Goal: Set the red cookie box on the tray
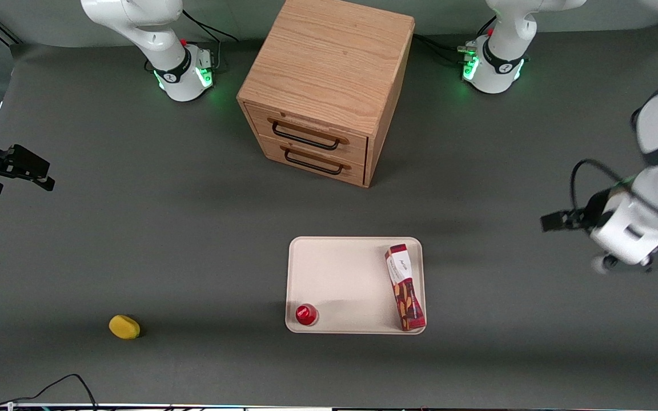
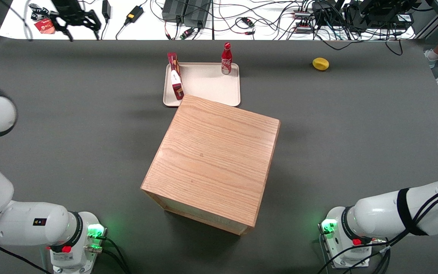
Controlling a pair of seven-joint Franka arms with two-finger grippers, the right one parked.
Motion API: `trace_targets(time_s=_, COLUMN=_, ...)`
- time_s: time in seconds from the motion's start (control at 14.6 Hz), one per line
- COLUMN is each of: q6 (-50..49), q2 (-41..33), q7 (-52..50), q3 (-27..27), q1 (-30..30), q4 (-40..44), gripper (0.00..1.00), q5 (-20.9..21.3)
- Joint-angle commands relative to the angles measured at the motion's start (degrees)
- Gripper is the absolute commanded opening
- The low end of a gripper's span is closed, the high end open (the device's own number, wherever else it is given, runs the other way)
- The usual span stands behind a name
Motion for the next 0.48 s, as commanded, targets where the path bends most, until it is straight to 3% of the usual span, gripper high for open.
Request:
trace_targets(time_s=0.0, q6=0.85, q2=-10.89, q7=6.75, q3=-0.12, q1=3.09, q4=-10.84, gripper=1.0, q5=0.94)
trace_targets(time_s=0.21, q6=-0.89, q2=-15.04, q7=11.95, q3=1.36, q1=5.74, q4=-12.88, gripper=1.0, q5=0.85)
trace_targets(time_s=0.41, q6=-4.67, q2=-13.91, q7=11.88, q3=9.53, q1=0.04, q4=-8.93, gripper=1.0, q5=0.06)
